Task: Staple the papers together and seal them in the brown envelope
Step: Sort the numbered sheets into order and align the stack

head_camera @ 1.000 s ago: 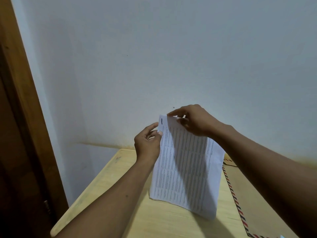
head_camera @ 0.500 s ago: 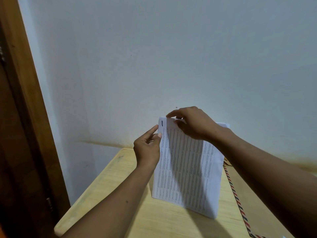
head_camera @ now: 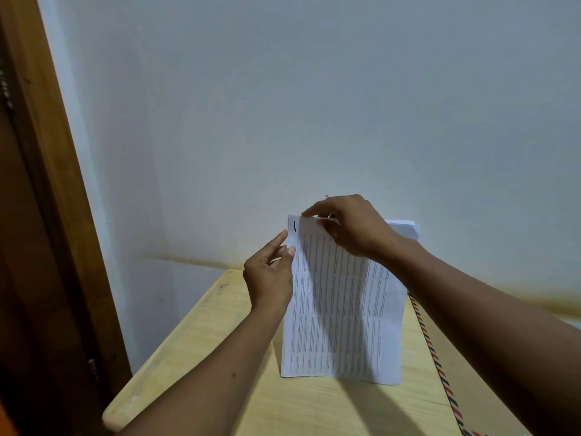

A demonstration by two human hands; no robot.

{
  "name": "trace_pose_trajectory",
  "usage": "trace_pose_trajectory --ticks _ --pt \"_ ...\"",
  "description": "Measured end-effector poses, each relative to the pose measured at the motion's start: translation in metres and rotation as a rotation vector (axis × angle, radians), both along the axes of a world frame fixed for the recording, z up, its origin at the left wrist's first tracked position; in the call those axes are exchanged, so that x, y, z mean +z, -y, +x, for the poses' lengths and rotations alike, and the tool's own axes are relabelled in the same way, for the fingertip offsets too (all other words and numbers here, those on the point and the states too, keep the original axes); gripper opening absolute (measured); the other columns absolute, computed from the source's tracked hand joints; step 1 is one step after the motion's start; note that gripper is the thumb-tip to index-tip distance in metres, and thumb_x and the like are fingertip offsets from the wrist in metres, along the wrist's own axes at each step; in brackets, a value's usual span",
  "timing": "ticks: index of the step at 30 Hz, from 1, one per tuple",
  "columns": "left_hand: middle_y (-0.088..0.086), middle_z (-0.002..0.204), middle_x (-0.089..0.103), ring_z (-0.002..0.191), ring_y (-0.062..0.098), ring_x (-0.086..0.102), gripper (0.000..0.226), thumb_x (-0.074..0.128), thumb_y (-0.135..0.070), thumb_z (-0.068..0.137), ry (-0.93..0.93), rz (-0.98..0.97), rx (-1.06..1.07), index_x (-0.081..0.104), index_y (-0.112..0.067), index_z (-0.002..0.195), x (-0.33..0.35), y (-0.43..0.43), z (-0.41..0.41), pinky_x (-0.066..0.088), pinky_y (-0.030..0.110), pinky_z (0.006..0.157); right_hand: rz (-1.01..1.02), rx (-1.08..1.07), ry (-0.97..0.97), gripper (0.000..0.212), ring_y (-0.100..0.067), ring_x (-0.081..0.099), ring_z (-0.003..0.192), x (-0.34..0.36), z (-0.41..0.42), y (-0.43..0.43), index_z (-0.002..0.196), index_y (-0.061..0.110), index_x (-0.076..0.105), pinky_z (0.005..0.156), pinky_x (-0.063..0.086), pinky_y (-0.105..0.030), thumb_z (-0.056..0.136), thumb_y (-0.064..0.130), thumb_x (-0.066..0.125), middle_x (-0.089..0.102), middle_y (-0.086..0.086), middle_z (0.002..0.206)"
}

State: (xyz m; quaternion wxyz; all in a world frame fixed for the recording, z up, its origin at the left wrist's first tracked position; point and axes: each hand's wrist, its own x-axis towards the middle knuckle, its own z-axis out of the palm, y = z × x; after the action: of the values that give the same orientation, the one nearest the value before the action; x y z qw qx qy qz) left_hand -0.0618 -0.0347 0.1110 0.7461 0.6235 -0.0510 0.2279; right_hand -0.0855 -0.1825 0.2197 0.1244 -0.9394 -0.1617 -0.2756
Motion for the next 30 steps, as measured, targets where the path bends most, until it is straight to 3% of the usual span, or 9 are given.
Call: trace_pose_trajectory --ticks 8,13,20,22,25,30 --pt "-0.008 0.093 0.075 0.088 0.003 0.071 0.034 0.073 -0.013 0.094 0.006 0.017 -0.007 0.074 -0.024 0.126 0.0008 0.0008 0.0006 0.060 0.025 0.089 0.026 -0.002 0.014 0.031 -0.018 0.067 0.106 -0.0028 -0.0005 0.0020 0.118 0.030 0.071 0.086 0.056 -0.042 0.096 0.014 0.055 0.074 0.003 0.117" --pt "-0.006 0.088 0.075 0.084 0.005 0.072 0.031 0.075 -0.014 0.093 0.016 0.016 -0.002 0.076 -0.024 0.123 0.0038 0.0027 0.0000 0.060 0.021 0.081 0.005 -0.018 0.008 0.032 -0.017 0.068 0.104 0.0005 -0.0028 0.0017 0.117 0.031 0.069 0.081 0.057 -0.041 0.097 0.014 0.052 0.073 0.004 0.117" --pt "-0.005 0.088 0.075 0.088 0.002 0.070 0.035 0.070 -0.011 0.096 0.041 0.047 -0.013 0.072 -0.026 0.128 0.0046 0.0048 -0.0011 0.057 0.019 0.091 -0.040 -0.046 0.007 0.028 -0.019 0.066 0.102 0.0042 -0.0028 0.0019 0.119 0.033 0.066 0.078 0.057 -0.040 0.099 0.020 0.050 0.072 0.003 0.116" --pt "-0.006 0.093 0.075 0.092 0.004 0.070 0.035 0.068 -0.011 0.097 0.043 0.064 -0.014 0.072 -0.025 0.129 0.0040 0.0053 -0.0018 0.059 0.026 0.094 -0.040 -0.052 0.009 0.028 -0.019 0.066 0.103 0.0046 -0.0022 0.0030 0.119 0.033 0.067 0.078 0.056 -0.039 0.100 0.021 0.050 0.071 0.003 0.117" --pt "-0.005 0.110 0.077 0.097 -0.002 0.070 0.033 0.068 -0.011 0.097 0.043 0.051 -0.013 0.074 -0.024 0.126 0.0046 0.0065 -0.0027 0.060 0.025 0.090 -0.035 -0.049 0.006 0.028 -0.019 0.066 0.103 0.0045 -0.0015 0.0040 0.118 0.033 0.068 0.079 0.056 -0.038 0.100 0.021 0.050 0.072 0.004 0.117" --pt "-0.009 0.115 0.076 0.102 0.003 0.071 0.030 0.069 -0.011 0.096 0.021 0.026 -0.016 0.075 -0.022 0.124 0.0054 0.0094 -0.0036 0.060 0.029 0.095 -0.022 -0.048 -0.001 0.030 -0.018 0.066 0.103 0.0014 -0.0017 0.0065 0.117 0.034 0.068 0.082 0.056 -0.039 0.099 0.018 0.051 0.072 0.004 0.115"
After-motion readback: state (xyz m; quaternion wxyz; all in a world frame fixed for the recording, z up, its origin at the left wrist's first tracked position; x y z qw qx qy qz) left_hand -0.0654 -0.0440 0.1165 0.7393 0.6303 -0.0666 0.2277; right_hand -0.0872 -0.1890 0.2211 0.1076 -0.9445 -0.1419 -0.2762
